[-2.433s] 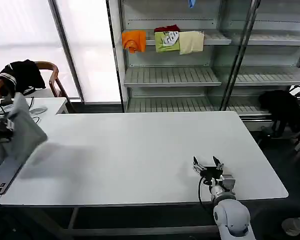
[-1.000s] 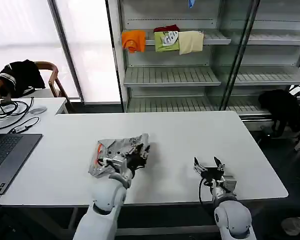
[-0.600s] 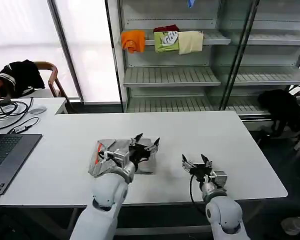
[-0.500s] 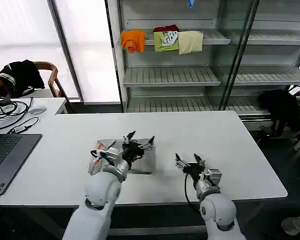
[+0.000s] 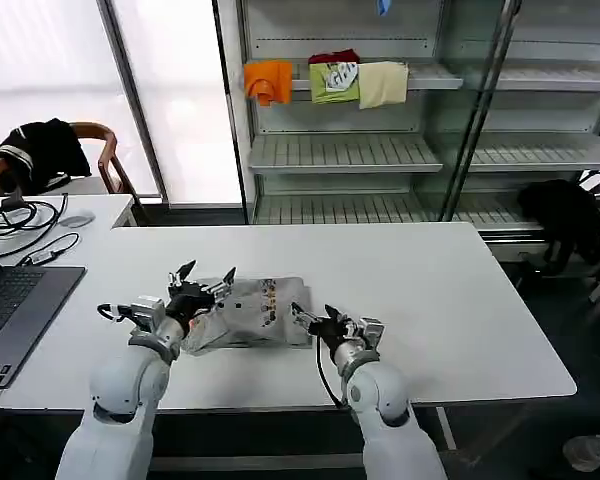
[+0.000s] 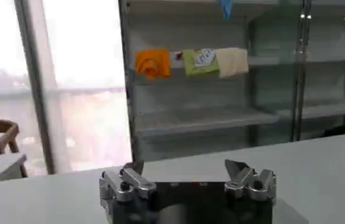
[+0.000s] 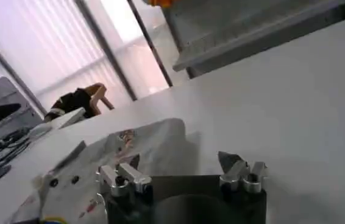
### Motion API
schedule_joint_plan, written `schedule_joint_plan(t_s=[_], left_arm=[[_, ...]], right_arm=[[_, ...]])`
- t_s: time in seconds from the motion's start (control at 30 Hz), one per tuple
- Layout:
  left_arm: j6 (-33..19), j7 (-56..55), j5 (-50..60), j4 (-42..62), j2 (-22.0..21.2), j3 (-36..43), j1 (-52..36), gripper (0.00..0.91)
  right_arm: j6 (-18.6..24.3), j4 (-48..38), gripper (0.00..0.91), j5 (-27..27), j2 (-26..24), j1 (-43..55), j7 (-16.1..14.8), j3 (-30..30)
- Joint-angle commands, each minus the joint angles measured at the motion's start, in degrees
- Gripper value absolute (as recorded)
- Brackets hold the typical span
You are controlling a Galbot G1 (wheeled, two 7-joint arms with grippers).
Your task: Fold and organize the clothes.
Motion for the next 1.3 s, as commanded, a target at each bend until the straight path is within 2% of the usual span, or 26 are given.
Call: schedule_joint_plan(t_s=[0.03, 0.1, 0.3, 0.57, 0.67, 1.0, 1.3], left_arm=[[0.1, 0.5, -1.4, -0.5, 2.5, -4.7, 1.1, 0.907], [0.1, 0.4, -1.4, -0.3, 2.5, -4.9, 1.1, 0.907], [0.2, 0.4, -1.5, -0.2, 2.6, -5.7, 1.5, 0.907], [0.0, 0.4, -1.5, 0.0, 2.5, -6.7, 2.4, 0.907], [0.0, 0.4, -2.1, 0.2, 2.6, -7.1, 2.5, 0.907], [0.0, 0.4, -2.1, 1.0, 2.5, -7.1, 2.3, 0.907], [0.1, 0.4, -2.3, 1.2, 2.4, -7.5, 2.3, 0.907]], right_arm=[[-0.9, -6.5, 0.0, 5.8, 2.8, 4.7, 0.3, -2.3], [-1.0, -6.2, 0.0, 6.0, 2.8, 4.4, -1.2, -2.2], [-1.0, -6.0, 0.0, 8.0, 2.8, 4.0, -1.3, -2.3], [-1.1, -2.1, 0.0, 7.9, 2.8, 2.8, 0.2, 0.7], [-1.1, -0.6, 0.0, 12.9, -2.5, 3.1, 3.3, 0.4], [-1.2, 1.6, 0.0, 14.1, -12.2, 0.5, 2.8, 4.5], [-1.2, 2.7, 0.0, 14.7, -16.9, -0.4, 1.8, 6.6]])
